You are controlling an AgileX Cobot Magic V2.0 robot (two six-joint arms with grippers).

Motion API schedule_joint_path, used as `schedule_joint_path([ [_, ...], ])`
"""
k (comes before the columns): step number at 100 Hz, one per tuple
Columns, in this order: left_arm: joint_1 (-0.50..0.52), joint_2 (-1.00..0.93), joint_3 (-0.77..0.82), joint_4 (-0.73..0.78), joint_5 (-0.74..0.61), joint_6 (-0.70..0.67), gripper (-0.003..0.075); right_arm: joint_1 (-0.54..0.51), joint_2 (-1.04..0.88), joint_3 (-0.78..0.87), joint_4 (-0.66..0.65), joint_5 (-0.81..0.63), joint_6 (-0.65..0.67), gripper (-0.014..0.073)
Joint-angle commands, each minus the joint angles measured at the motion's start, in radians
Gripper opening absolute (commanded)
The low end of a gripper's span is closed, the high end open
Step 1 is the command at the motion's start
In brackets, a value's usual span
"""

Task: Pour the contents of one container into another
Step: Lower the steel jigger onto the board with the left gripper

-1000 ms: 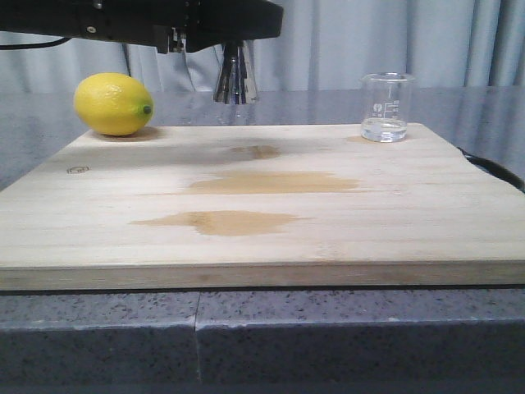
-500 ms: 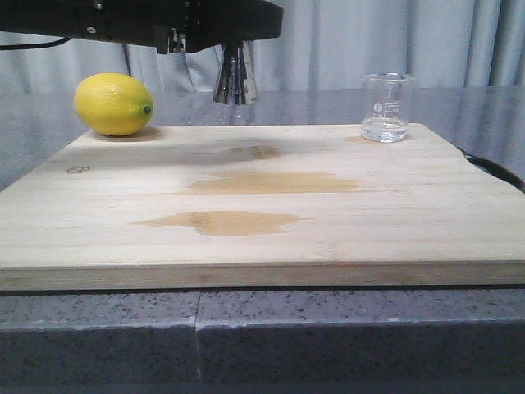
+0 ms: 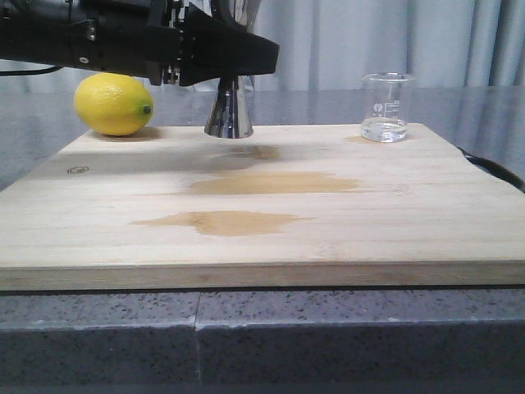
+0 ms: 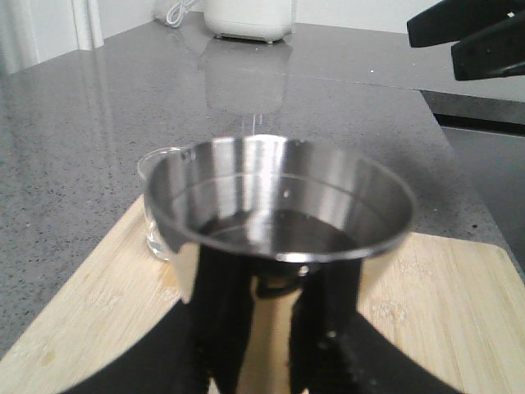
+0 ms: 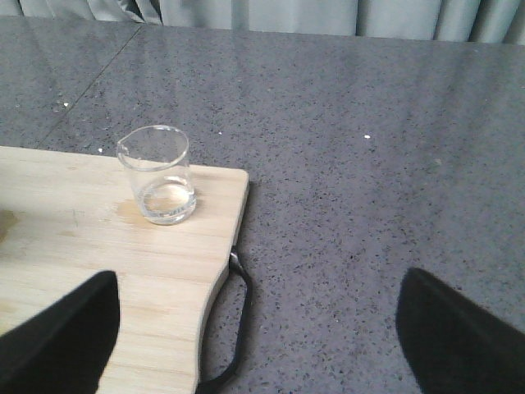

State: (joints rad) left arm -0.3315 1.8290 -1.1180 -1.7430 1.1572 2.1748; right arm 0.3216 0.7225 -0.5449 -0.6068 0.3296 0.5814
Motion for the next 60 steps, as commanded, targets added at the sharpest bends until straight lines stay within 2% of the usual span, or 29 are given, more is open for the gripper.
schedule_joint_path([
  [1, -0.009, -0.034, -0.020, -0.072, 0.111, 0.008, 0.0197, 0.001, -0.007, -0.024, -0.032, -0.056, 0.004, 0.0594],
  [60, -0.009, -0.011, 0.015, -0.067, 0.111, 0.010, 0.0197, 0.001, -0.007, -0.024, -0.053, -0.056, 0.004, 0.0594],
])
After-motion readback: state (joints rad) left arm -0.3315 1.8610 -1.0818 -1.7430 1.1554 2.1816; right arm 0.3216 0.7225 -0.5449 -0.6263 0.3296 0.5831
